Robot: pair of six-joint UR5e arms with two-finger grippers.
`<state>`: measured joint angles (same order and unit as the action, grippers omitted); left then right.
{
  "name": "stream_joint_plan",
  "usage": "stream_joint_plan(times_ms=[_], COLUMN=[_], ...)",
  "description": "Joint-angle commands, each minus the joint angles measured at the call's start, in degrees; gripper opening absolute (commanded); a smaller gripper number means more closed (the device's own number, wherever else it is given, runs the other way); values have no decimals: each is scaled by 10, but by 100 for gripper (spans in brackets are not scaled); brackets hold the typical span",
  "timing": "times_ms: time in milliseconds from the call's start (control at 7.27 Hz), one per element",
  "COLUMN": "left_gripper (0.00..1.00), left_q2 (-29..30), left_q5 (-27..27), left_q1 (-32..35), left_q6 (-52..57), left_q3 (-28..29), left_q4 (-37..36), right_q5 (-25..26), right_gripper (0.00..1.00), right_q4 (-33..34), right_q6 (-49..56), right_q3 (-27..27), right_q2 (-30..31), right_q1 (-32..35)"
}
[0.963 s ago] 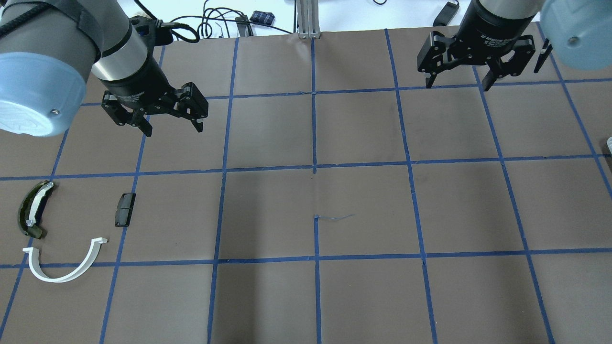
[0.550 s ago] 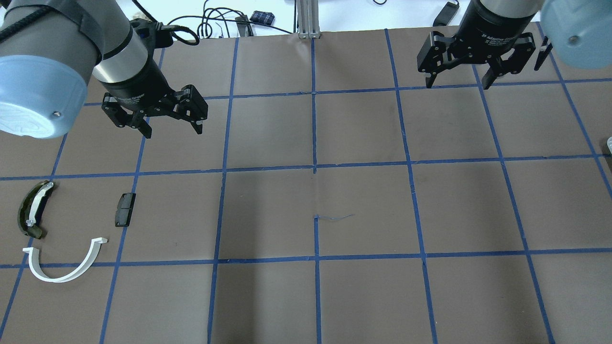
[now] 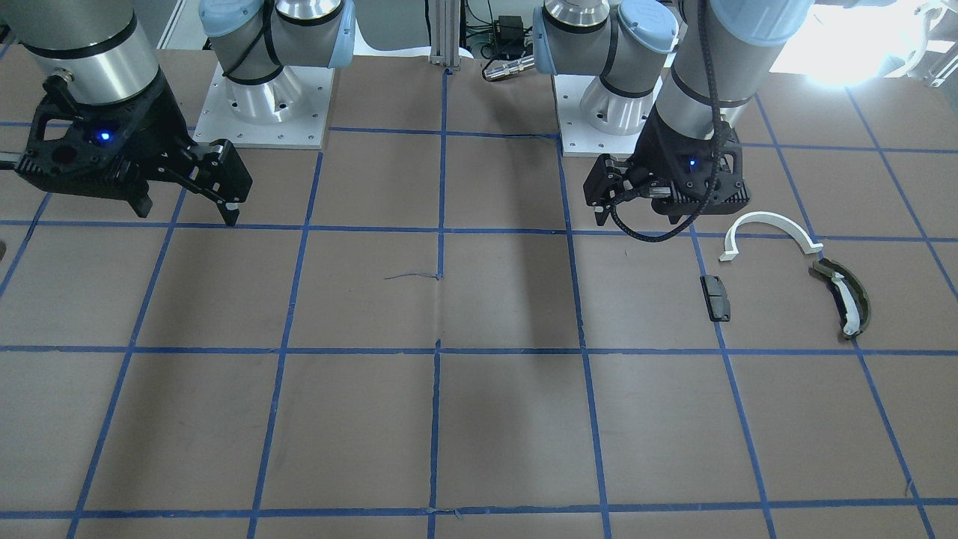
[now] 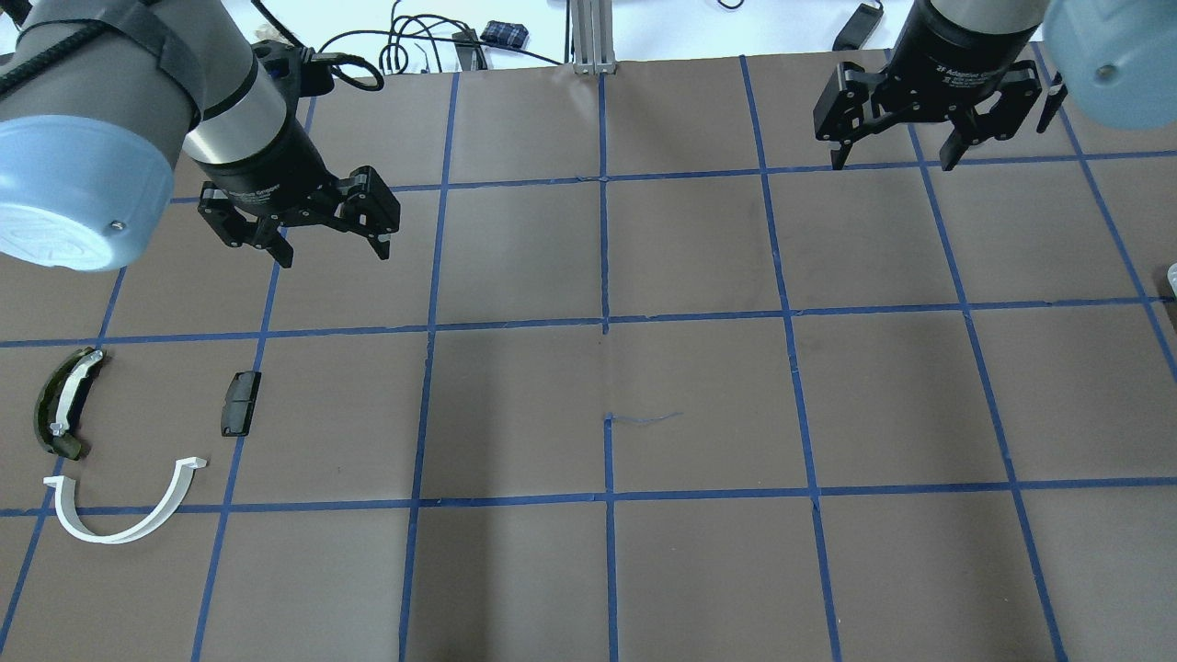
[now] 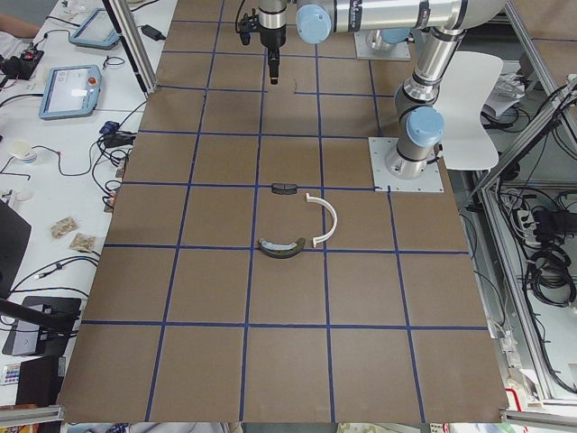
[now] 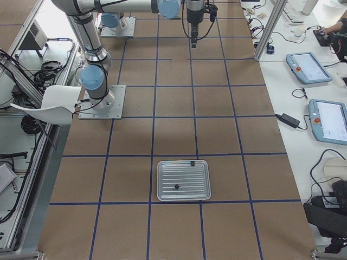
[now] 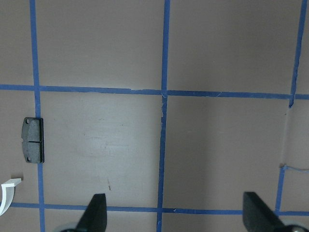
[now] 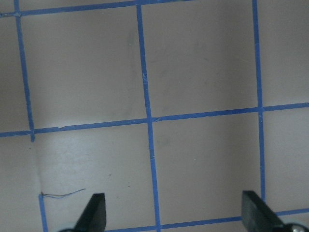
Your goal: Place bearing gear from tray to pile
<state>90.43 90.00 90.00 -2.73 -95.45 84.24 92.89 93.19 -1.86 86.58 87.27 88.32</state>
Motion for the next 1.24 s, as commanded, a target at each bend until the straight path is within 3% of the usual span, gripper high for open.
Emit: stream_joint_plan(times_ms=[0,550,1101], left_gripper=[100,100,100], left_q2=[0,0,1], left_q5=[0,0,0], left_q1=[0,0,0], left_q6=[0,-3,-3], left_q3=[0,0,-1], left_q4=[-1,-1,-1], right_q5=[57,35,19], right_gripper=[99,94,92], right_q4=[0,9,153], right_q6=[93,482,845], right_q3=[0,-2,2], right_q2=[-2,-29,-163], right_q1=[-44,-311,-492])
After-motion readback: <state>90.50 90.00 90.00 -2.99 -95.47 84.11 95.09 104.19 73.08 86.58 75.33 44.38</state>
